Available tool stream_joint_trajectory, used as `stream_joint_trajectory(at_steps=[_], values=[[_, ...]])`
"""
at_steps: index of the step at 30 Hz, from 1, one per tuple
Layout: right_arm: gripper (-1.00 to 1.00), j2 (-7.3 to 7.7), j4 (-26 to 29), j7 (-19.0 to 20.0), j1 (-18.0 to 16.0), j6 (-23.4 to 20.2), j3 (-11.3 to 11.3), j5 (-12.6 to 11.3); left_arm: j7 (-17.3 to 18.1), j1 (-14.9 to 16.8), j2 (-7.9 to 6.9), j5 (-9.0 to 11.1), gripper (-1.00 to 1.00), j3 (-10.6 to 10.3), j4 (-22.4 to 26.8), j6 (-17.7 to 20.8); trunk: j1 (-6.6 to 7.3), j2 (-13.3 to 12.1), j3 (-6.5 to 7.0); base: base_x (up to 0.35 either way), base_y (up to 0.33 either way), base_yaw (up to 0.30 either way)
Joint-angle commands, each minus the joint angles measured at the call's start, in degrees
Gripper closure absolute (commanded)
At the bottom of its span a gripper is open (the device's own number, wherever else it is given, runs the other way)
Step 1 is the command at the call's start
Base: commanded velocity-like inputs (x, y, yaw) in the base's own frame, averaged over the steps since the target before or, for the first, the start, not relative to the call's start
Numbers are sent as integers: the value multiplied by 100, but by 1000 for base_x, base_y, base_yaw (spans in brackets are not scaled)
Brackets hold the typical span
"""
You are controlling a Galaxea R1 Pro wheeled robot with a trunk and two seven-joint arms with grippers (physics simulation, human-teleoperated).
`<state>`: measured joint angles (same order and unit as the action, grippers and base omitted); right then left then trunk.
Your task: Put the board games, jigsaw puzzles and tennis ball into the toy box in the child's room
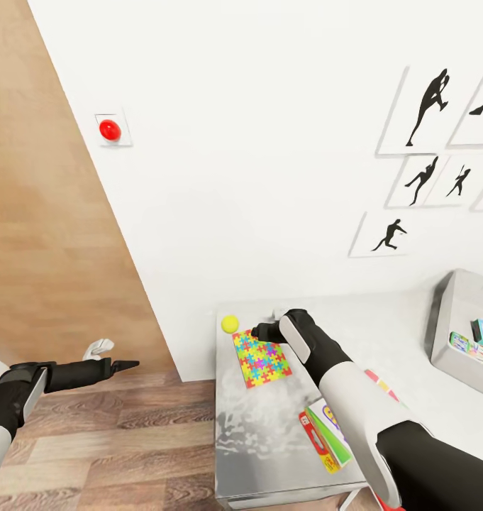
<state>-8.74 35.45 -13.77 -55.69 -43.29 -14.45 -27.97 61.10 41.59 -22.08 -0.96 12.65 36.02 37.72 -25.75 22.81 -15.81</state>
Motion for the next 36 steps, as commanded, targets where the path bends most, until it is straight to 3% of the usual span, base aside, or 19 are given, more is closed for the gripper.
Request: stream_joint_trajectory(at_steps=[1, 36], values=[[-100, 3, 6, -55, -5, -13, -23, -60, 25, 5, 2, -10, -100, 17, 2, 51, -3, 11, -12, 0, 0, 0], [-100, 4, 6, -56, -4, -12, -22, -60, 32, 6, 2, -9, -100, 27, 4, 51, -3, 11, -300, 0, 0, 0]])
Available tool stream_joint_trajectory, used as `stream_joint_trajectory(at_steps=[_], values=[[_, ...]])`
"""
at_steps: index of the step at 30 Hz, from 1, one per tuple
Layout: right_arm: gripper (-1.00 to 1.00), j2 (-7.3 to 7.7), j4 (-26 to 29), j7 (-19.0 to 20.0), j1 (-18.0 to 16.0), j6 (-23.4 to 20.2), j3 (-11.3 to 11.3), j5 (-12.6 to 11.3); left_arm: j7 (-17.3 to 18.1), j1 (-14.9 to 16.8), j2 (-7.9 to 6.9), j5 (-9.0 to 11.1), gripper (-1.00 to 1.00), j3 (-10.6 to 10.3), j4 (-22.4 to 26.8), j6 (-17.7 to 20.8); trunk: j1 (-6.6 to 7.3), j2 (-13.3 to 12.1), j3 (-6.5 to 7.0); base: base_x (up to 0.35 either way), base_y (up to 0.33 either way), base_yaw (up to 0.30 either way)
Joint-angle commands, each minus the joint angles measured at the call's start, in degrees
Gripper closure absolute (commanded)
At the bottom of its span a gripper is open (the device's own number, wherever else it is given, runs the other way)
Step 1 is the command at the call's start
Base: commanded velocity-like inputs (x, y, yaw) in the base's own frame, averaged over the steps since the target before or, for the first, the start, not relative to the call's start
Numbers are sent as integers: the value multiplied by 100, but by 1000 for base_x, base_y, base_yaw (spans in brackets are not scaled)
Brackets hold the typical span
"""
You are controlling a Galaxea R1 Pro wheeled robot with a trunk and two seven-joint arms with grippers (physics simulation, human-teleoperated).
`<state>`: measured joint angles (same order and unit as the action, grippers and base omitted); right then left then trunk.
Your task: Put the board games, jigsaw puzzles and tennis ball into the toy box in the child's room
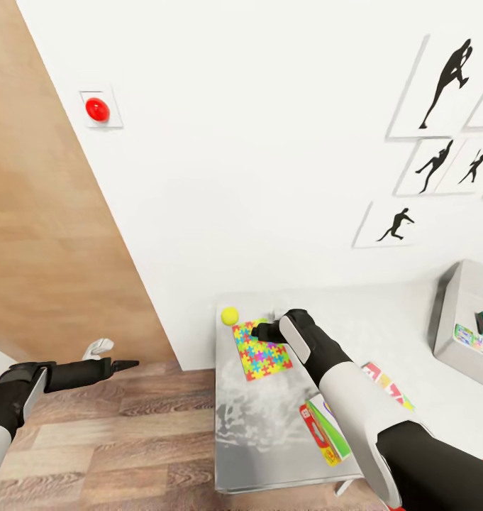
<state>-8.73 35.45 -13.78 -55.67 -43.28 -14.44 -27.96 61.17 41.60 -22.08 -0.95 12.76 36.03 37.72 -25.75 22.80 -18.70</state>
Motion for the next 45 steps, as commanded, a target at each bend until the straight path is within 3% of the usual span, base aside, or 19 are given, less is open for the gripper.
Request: stream_joint_trajectory(at_steps=[1, 11, 45], values=[[-100, 3, 6, -54, -5, -13, -23, -61, 24, 5, 2, -10, -100, 16, 3, 51, -3, 11, -20, 0, 0, 0], [-100, 3, 6, -53, -5, -14, -20, -61, 22, 4, 2, -11, -100, 16, 2, 51, -3, 11, -78, 0, 0, 0], [-100, 21, 6, -45, -5, -14, -23, -61, 26, 3, 1, -10, -100, 16, 1, 51, -3, 11, -82, 0, -22, 0]])
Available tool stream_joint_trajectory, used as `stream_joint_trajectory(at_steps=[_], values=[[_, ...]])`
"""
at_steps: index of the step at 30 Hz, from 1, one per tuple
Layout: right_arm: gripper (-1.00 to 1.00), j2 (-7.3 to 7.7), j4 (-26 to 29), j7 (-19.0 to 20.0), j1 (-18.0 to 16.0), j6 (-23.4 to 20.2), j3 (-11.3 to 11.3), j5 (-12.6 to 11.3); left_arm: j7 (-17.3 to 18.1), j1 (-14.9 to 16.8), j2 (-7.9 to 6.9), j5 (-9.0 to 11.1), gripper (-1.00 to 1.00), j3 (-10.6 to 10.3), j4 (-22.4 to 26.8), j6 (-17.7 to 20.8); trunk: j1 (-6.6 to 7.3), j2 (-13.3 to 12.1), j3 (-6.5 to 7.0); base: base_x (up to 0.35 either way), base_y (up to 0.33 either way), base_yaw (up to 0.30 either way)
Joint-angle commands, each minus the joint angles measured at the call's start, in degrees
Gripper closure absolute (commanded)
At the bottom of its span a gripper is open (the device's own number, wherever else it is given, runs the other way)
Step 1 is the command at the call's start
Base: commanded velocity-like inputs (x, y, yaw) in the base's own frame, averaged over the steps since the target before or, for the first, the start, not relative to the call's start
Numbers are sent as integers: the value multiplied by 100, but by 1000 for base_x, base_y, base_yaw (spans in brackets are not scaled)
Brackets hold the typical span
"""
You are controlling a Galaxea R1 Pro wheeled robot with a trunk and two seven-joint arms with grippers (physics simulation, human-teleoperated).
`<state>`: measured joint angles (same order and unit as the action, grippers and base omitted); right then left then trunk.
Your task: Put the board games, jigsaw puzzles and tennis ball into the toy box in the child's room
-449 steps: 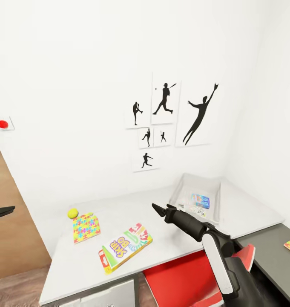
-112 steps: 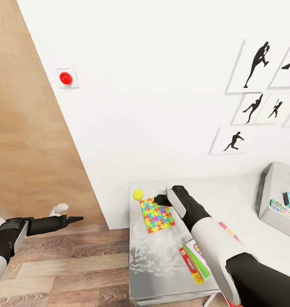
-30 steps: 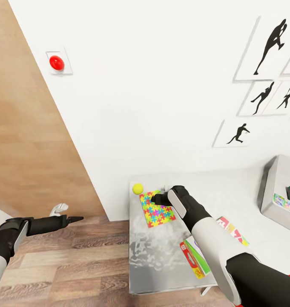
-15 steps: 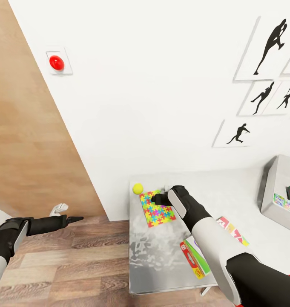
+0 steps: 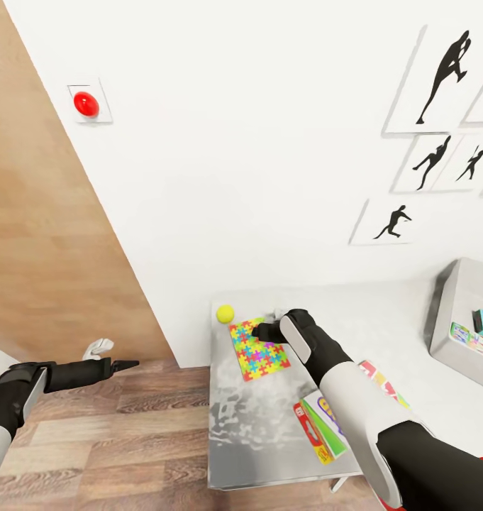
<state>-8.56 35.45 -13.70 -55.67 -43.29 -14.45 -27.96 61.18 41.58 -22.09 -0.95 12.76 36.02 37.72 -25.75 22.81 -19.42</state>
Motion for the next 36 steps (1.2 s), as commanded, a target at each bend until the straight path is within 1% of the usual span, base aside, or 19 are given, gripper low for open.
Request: stream_joint_trajectory(at_steps=[1, 14, 21, 29, 36], values=[[-100, 3, 6, -54, -5, -13, -23, -61, 25, 4, 2, -10, -100, 16, 4, 51, -3, 11, -10, 0, -9, 0], [-100, 1, 6, -54, 1, -13, -23, -61, 25, 4, 3, -10, -100, 16, 5, 55, -3, 11, -10, 0, -1, 0], [-100, 2, 6, -54, 4, -13, -23, -61, 25, 5, 3, -10, -100, 16, 5, 60, -3, 11, -10, 0, 105, 0], [-100, -2, 6, -54, 4, -13, -23, -61, 25, 3, 3, -10, -100, 16, 4, 60, -3, 11, -10, -2, 18, 0], [-100, -5, 6, -54, 4, -13, -23, -61, 25, 6, 3, -10, -100, 16, 2, 60, -3, 11, -10, -137, 1, 0]])
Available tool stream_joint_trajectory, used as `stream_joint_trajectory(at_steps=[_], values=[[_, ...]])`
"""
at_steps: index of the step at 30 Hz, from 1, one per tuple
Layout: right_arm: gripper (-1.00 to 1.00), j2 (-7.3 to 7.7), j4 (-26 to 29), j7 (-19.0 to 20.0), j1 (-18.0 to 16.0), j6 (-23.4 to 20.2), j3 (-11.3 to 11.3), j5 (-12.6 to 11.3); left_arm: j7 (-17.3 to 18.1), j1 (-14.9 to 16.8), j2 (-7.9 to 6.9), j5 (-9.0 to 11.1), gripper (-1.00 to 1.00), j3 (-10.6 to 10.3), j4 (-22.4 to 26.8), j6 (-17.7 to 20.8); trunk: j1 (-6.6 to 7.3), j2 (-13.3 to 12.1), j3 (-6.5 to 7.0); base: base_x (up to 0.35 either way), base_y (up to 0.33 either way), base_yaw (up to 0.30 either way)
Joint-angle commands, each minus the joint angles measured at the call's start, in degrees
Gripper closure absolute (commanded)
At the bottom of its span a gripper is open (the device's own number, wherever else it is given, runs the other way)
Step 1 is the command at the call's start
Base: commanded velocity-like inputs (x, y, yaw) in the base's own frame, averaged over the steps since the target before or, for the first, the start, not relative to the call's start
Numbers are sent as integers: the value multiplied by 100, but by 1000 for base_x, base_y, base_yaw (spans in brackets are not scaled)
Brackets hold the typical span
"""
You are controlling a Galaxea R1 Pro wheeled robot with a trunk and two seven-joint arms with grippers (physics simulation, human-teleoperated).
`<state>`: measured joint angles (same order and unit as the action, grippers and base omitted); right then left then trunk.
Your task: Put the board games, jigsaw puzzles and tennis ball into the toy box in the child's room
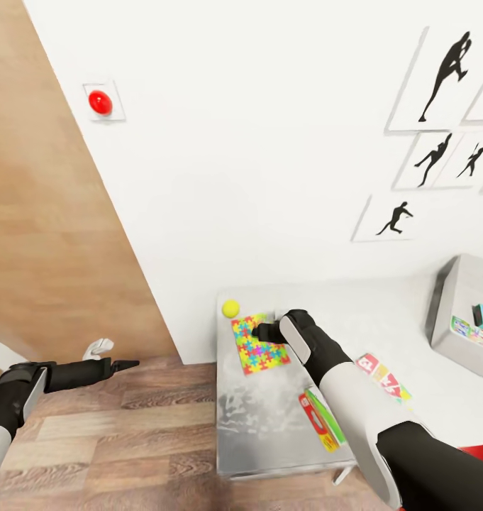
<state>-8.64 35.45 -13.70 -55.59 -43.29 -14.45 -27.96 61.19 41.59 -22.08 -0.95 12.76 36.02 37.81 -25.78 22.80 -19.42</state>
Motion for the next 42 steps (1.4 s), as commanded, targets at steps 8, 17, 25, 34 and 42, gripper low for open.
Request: stream_joint_trajectory(at_steps=[8, 17, 25, 34, 42], values=[[-100, 2, 6, -54, -5, -13, -23, -61, 25, 4, 2, -11, -100, 8, 2, 51, -1, 11, -10, -254, 18, 0], [-100, 4, 6, -54, -5, -13, -23, -61, 25, 5, 6, -11, -100, 7, 4, 51, -1, 11, -10, -34, 48, 0], [-100, 11, 6, -54, -5, -13, -23, -61, 25, 6, 7, -11, -100, 7, 6, 51, -1, 11, -10, 35, -82, 0], [-100, 11, 6, -54, 0, -13, -23, -61, 22, 6, 10, -11, -100, 7, 3, 51, -1, 11, -10, 77, -10, 0], [-100, 11, 6, -54, 10, -8, -23, -61, 17, 4, 11, -11, -100, 7, 4, 51, -1, 11, -10, 162, -1, 0]])
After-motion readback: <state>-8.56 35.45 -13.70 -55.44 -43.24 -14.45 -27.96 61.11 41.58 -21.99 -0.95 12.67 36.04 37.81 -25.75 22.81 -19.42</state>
